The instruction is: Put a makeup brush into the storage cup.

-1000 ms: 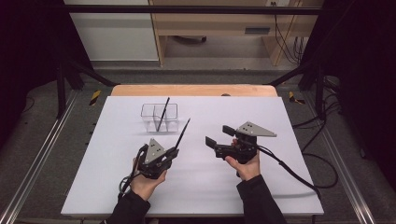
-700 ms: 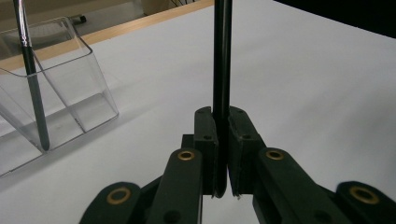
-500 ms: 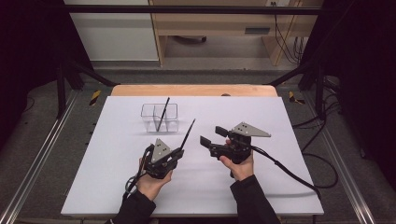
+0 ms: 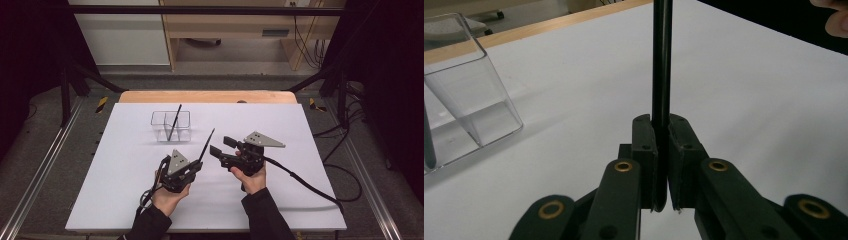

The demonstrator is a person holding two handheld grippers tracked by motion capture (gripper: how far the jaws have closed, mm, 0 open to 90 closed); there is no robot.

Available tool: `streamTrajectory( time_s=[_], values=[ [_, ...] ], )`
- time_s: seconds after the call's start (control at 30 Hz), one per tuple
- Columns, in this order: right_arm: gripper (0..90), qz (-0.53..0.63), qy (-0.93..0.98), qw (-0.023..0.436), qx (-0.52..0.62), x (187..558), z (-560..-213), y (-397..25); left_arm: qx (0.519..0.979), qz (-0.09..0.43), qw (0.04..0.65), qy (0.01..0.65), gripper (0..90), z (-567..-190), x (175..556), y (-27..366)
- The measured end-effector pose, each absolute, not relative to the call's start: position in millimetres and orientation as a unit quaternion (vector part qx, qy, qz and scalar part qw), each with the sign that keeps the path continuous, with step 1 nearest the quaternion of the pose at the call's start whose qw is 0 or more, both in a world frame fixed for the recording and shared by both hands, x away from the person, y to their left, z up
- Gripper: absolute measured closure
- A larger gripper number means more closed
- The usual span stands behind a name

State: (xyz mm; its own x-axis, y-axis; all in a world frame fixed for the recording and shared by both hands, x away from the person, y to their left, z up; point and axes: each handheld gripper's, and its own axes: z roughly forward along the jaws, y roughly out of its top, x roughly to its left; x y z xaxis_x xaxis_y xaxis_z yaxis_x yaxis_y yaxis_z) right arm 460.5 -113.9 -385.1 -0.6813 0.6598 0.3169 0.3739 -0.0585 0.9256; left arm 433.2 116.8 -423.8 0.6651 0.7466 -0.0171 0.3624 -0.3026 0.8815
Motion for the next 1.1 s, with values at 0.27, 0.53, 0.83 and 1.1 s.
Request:
streamTrajectory(
  time_s=[0.27,0.53,0.83,1.1],
  values=[
    [42.4,0.624,0.670,0.107,0.388,461.8,-386.8,-111.7,0.781,0.198,0.477,0.351,82.9,-424.4,430.8,110.9],
    [52.0,0.627,0.665,0.096,0.393,462.2,-388.1,-110.2,0.780,0.197,0.484,0.345,83.0,-423.4,427.3,105.6],
    [65.8,0.635,0.656,0.081,0.400,462.8,-388.4,-109.1,0.779,0.198,0.488,0.340,82.9,-422.6,423.9,102.5],
    [78.1,0.639,0.650,0.070,0.405,463.3,-387.9,-109.1,0.780,0.198,0.487,0.338,82.9,-423.5,422.5,100.6]
  ],
)
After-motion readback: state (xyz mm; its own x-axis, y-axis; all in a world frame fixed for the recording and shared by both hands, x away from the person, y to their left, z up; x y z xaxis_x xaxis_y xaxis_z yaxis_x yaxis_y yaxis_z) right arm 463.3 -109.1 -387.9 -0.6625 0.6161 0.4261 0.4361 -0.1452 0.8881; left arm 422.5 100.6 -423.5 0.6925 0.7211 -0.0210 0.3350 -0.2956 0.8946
